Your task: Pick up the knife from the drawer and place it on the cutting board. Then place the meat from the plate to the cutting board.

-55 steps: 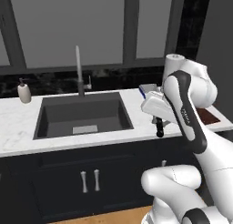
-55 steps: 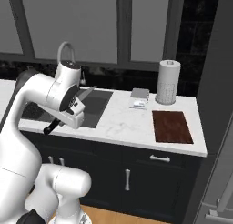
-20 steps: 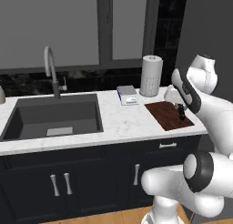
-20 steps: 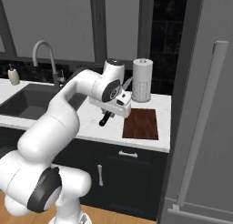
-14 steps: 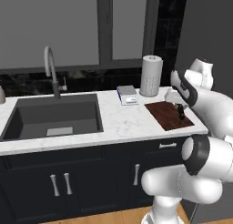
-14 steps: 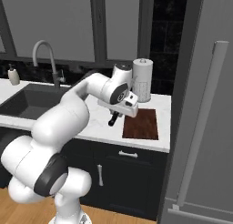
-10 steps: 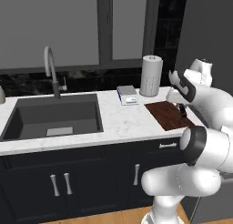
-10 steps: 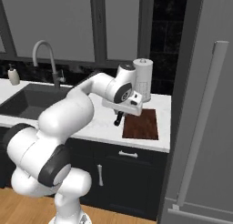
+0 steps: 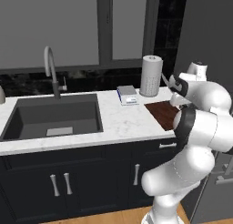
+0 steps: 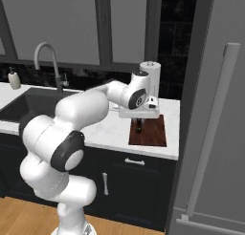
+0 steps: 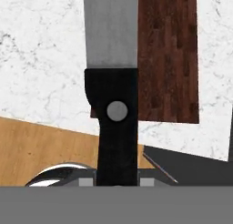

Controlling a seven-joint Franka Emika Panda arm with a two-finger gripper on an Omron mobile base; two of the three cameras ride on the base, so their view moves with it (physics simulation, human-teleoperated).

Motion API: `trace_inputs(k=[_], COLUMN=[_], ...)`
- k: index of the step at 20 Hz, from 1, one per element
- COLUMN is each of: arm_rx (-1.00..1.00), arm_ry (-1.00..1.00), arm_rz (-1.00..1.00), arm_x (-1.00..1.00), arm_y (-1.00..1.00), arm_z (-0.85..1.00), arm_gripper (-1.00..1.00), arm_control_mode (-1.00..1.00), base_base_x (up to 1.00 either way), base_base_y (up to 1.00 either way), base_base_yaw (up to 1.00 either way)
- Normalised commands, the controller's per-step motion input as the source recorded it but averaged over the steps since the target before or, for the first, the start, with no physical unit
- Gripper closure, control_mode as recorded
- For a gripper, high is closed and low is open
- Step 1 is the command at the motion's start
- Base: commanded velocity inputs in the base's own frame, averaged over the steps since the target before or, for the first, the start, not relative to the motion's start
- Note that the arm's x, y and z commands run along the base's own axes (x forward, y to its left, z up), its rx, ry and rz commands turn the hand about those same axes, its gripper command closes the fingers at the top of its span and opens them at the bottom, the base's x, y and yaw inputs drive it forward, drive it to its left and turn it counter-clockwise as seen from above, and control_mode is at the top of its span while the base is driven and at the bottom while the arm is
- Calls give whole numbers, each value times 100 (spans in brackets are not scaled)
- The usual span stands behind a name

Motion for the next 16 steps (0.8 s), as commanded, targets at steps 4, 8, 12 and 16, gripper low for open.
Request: trace_inputs(k=[4,8,12,16], arm_rx=[0,0,-1,0], arm_ry=[0,0,0,4], arm_rz=[5,2,0,0], arm_x=[68,58,25,0], arm_y=[-17,-21,-41,-54], arm_z=[-34,-32,-30,-30], arm_gripper=[100,100,100,100], arm_control_mode=[-100,-100,-100,-100], base_base_x=[0,0,0,0], base_base_y=[0,0,0,0], base_base_yaw=[0,0,0,0])
